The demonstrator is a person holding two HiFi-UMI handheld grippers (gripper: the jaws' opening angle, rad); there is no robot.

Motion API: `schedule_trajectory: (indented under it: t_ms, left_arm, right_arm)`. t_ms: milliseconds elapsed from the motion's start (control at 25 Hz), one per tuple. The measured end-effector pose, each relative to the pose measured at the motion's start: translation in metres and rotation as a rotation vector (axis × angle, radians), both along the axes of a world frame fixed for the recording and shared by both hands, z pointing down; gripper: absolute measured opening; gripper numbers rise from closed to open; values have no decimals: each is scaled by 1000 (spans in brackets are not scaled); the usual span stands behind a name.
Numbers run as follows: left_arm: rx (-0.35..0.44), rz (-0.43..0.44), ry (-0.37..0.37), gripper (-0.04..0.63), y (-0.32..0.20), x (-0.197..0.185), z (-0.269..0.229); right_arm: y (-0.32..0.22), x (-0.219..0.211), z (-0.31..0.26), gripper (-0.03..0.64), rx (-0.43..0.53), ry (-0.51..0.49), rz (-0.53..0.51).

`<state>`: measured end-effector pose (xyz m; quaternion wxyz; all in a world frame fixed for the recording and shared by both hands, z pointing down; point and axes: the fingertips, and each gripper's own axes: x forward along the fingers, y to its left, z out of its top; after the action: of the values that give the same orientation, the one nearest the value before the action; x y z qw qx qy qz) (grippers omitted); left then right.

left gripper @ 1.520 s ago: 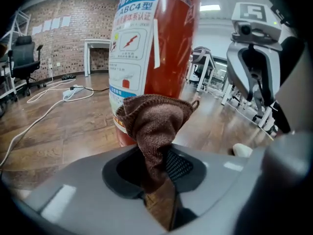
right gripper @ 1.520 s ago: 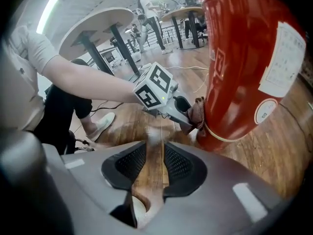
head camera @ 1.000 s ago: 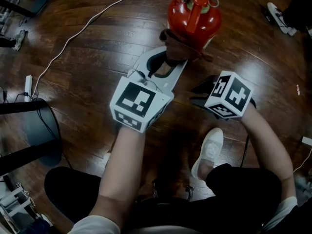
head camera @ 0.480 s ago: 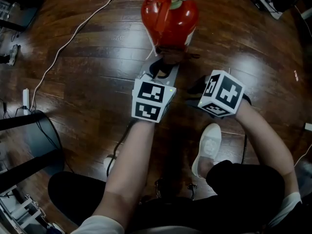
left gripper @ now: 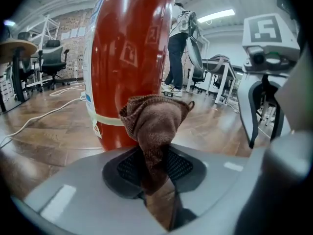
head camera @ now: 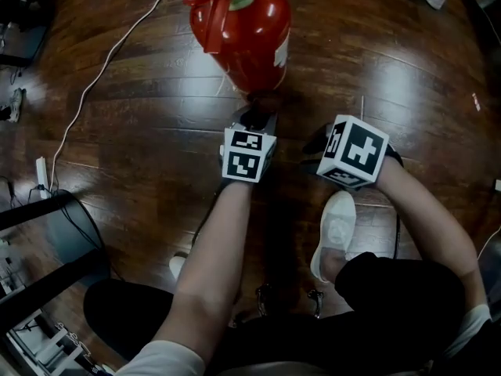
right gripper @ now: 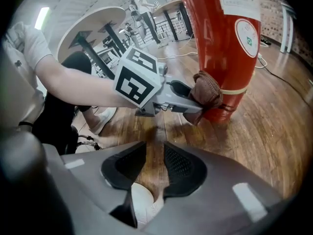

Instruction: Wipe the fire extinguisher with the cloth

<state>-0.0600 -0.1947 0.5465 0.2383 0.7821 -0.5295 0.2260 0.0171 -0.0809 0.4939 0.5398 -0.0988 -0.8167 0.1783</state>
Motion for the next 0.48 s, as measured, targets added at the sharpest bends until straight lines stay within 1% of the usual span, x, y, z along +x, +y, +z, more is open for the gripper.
schedule_trajectory:
  t_ms: [80,160,360,480]
  left_arm:
    - [37,-12,4,100,3,4,-15]
    - [106,-10,16,98,3,15,-50]
    - [265,7,85,100,-8,51,-142]
    - [335,1,112,98,-19,60,-179]
  right_arm:
    - [0,5,2,117,-4,5,7]
    - [-3,9,3,117,-2,8,18]
    - [-16,21,6,117,5,23,50]
    - [-24,27,7,117,7,28,72]
